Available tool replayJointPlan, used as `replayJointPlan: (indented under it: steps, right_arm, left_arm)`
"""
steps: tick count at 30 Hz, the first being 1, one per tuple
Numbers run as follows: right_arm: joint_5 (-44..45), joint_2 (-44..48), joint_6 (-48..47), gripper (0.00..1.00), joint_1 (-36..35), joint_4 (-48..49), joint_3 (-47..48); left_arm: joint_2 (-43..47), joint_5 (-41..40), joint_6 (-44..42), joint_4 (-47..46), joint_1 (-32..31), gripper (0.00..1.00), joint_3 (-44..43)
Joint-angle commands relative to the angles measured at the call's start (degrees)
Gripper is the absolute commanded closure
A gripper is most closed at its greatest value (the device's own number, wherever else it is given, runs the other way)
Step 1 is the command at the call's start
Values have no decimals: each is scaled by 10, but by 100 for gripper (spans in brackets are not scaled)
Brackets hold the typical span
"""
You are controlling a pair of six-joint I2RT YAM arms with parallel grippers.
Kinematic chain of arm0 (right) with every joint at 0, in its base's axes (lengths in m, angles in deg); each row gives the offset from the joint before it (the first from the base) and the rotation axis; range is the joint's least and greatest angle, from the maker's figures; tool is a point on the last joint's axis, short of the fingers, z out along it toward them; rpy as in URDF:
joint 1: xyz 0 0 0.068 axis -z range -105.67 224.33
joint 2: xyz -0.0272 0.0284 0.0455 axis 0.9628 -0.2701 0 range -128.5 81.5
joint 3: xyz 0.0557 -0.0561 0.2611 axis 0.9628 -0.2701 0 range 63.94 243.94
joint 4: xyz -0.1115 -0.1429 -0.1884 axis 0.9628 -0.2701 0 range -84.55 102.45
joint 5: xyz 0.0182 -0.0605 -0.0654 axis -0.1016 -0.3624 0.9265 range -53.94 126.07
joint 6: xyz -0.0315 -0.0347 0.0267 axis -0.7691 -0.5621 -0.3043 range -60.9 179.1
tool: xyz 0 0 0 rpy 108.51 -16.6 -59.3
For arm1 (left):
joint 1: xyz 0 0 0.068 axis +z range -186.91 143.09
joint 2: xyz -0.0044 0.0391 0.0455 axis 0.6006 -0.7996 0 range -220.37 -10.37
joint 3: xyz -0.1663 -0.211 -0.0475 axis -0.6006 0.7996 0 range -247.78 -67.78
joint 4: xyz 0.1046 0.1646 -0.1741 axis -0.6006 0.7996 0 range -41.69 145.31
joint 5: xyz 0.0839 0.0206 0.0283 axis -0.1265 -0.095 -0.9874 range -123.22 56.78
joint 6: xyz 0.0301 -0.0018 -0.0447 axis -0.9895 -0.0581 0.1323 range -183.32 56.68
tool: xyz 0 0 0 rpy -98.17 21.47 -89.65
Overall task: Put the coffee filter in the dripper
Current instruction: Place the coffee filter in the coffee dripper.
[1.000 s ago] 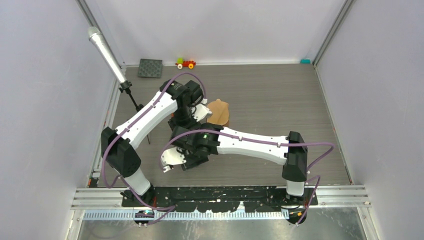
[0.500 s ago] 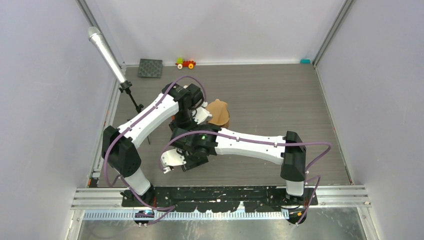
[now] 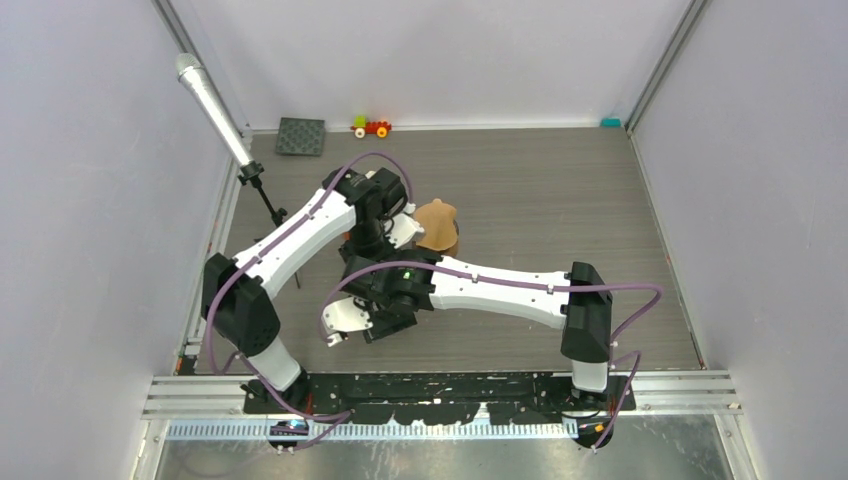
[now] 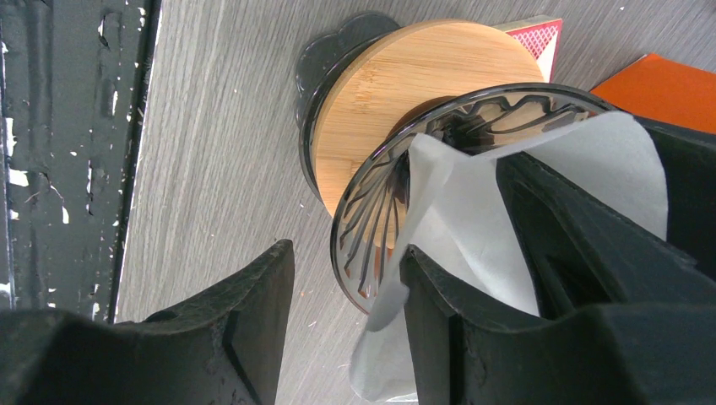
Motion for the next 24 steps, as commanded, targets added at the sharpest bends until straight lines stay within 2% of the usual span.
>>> replayJointPlan:
  steps: [1, 24]
  right_arm:
    - [-4, -3, 8, 46, 1, 12, 1]
    - [-9, -4, 9, 46, 1, 12, -1]
  left_arm:
    - [44, 2, 2, -19, -1, 50, -1]
    - [142, -15, 1, -133, 1, 48, 99]
